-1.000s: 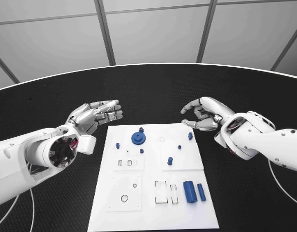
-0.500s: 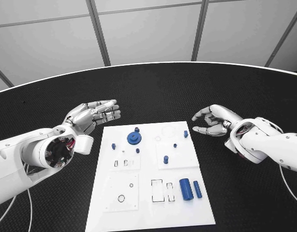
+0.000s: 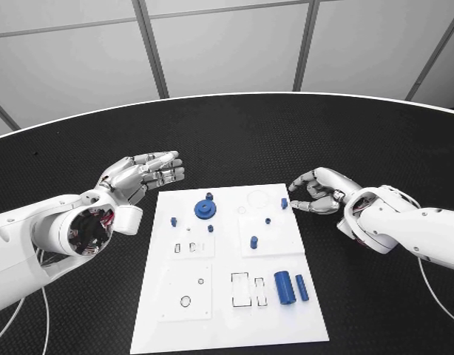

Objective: Assemble the parts on the task board

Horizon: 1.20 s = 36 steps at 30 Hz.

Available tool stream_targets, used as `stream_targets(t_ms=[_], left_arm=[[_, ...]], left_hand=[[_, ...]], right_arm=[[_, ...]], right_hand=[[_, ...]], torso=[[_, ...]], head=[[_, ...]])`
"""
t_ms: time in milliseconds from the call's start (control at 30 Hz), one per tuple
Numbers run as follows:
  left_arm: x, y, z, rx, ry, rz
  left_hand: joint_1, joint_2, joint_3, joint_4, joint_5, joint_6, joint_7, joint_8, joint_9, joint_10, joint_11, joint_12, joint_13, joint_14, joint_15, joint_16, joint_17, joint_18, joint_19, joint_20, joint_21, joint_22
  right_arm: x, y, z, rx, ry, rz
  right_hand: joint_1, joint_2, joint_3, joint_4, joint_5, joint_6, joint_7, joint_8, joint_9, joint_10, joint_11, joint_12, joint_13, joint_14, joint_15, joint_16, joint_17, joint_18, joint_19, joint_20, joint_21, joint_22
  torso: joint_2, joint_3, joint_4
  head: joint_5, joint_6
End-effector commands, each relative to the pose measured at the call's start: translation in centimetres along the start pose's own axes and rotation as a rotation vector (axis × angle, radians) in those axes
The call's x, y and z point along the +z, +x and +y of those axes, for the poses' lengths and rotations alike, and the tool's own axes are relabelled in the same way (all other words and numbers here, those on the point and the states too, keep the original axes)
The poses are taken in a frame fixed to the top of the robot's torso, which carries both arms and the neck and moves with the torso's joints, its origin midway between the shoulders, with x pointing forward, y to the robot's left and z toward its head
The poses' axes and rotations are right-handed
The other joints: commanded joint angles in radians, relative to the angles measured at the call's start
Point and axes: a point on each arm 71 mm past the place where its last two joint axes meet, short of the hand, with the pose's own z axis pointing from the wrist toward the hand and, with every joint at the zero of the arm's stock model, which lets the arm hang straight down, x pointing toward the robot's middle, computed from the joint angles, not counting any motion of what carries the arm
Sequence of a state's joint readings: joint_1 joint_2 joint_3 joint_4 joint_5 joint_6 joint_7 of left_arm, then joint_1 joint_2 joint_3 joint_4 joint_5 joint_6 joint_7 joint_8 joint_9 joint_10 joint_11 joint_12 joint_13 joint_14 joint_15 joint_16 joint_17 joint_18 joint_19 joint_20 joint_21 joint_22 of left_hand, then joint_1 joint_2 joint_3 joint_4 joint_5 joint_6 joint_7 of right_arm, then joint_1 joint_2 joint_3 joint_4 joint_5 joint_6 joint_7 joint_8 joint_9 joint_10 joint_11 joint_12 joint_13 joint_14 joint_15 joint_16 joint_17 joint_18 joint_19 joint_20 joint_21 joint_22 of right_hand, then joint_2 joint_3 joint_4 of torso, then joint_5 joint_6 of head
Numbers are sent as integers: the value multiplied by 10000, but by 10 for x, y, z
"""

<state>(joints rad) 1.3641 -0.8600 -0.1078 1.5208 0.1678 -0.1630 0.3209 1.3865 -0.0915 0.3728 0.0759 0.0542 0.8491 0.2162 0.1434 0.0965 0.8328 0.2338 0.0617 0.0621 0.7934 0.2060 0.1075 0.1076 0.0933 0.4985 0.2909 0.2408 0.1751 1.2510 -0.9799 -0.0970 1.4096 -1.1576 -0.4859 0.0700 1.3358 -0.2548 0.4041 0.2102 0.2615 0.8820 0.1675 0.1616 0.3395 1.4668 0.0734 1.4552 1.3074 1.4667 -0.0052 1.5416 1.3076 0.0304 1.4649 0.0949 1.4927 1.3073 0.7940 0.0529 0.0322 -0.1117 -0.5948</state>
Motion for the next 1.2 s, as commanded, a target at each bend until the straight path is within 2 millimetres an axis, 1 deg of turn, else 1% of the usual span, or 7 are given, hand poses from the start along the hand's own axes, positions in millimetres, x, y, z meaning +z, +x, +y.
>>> stream_targets(t_ms=[33, 167, 333, 533, 867, 1000, 1200], left_arm=[[0, 0, 0, -1, -3, 3], [0, 0, 0, 0, -5, -4], [-1, -1, 0, 3, -7, -18], [-1, -1, 0, 5, -5, -26], [-1, -1, 0, 6, -13, -31], [-1, -1, 0, 4, -22, -23], [-1, -1, 0, 3, -26, -23]], left_hand=[[0, 82, 63, -9, -25, 35, 652, -39, -13, 30, 56, 39, 13, -7, 49, 0, 10, 161, -64, 20, -27, -10], [2, 87, 73, -10, -26, 37, 655, -39, -13, 26, 59, 39, 12, -13, 51, -2, 10, 161, -56, 20, -31, -17], [7, 93, 86, -13, -25, 40, 657, -38, -13, 21, 62, 38, 12, -19, 54, -3, 9, 161, -41, 20, -35, -24], [7, 93, 86, -13, -25, 40, 657, -38, -13, 21, 62, 38, 12, -19, 54, -3, 9, 161, -41, 20, -35, -24], [7, 93, 86, -13, -25, 40, 657, -38, -13, 21, 62, 38, 12, -19, 54, -3, 9, 161, -41, 20, -35, -24], [15, 99, 105, -18, -25, 43, 658, -38, -14, 15, 64, 38, 12, -27, 57, -4, 9, 162, -27, 19, -44, -37], [15, 99, 105, -18, -25, 43, 658, -38, -14, 15, 64, 38, 12, -27, 57, -4, 9, 162, -27, 19, -44, -37]], right_arm=[[2, 2, 1, 13, -23, 56], [3, 5, 2, 30, -35, 144], [3, 8, 3, 54, -41, 244], [2, 11, 3, 83, -59, 315], [4, 14, 5, 102, -89, 331], [5, 15, 6, 113, -112, 374], [6, 17, 7, 128, -139, 443]], right_hand=[[138, 1, -41, -3, -33, -75, -7, -36, -15, 110, 59, -20, 1681, 874, 68, 27, 1888, -40, 599, 68, -35, 1676], [165, 23, -36, -14, -33, -71, -5, -36, -15, 120, 61, -7, 1690, 876, 71, 30, 1895, -42, 602, 71, -30, 1683], [201, 53, -26, -31, -28, -32, -6, -18, -9, 133, 61, 10, 1702, 878, 75, 33, 1903, -44, 607, 75, -24, 1691], [227, 74, -18, -46, -22, 27, -11, 11, 1, 165, 58, 51, 1733, 881, 74, 38, 1918, -46, 612, 78, -16, 1701], [261, 159, 42, -68, 22, 217, -36, 101, 29, 234, 37, 137, 1796, 890, 61, 50, 1952, -57, 635, 74, 19, 1746], [278, 214, 102, -84, 31, 338, -58, 156, 44, 261, 18, 171, 1819, 893, 46, 55, 1967, -58, 639, 64, 24, 1753], [297, 304, 247, -128, 47, 569, -112, 264, 72, 312, -30, 233, 1865, 901, 8, 66, 1999, -66, 656, 34, 48, 1785]], torso=[[8, -28, -2], [-4, -19, -17], [-10, -28, -15], [-17, -14, -25], [-5, -30, -15], [-9, -21, -14], [-14, -24, -17]], head=[[9, -38], [37, -61], [24, -84], [49, -103], [66, -113], [106, -116], [120, -137]])
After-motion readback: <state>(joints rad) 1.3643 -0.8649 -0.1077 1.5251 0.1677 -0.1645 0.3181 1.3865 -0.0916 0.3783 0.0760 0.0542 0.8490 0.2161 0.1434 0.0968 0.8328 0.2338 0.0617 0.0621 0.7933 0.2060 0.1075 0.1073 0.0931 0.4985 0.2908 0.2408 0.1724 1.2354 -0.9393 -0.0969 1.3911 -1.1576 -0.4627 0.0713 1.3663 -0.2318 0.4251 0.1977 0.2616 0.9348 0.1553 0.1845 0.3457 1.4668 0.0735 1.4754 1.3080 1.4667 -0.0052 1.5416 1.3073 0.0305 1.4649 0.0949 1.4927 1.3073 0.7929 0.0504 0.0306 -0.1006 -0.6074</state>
